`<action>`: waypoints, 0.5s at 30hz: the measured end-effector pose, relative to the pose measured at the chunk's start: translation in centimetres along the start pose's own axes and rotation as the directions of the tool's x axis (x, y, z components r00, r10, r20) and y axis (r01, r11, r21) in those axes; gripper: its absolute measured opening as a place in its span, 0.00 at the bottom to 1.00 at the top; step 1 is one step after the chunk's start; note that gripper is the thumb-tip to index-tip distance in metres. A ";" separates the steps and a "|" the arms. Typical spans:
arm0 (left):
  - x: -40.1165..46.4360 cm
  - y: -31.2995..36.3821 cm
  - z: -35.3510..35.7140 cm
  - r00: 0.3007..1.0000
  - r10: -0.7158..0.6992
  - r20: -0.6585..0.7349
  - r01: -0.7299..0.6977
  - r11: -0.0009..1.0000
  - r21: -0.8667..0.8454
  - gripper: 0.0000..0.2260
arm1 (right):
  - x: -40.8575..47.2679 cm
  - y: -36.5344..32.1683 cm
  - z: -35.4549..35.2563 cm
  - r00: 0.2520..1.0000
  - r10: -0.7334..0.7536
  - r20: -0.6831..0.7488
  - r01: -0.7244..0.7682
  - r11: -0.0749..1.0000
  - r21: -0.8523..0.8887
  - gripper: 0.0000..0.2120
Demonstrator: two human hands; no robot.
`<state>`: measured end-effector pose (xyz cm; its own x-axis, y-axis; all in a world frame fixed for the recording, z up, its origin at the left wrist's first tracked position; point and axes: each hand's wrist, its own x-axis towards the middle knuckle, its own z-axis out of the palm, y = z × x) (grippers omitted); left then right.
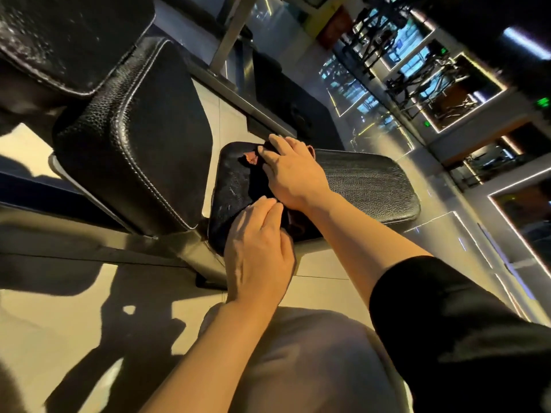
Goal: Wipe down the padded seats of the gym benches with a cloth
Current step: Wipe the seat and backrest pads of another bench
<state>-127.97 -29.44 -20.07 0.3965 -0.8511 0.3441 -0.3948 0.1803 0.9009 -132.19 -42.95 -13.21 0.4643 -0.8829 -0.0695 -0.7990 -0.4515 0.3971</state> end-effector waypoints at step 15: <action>-0.6 0.5 0.9 0.992 0.105 0.068 -0.100 0.992 -0.073 0.15 | -7.1 10.6 -2.2 0.913 0.372 -0.170 -0.397 0.906 -0.149 0.25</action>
<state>-129.14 -29.27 -20.09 0.2961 -0.8590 0.4177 -0.3704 0.2998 0.8792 -143.16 -41.20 -6.51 0.1918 -0.9516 0.2401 -0.8513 -0.0395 0.5233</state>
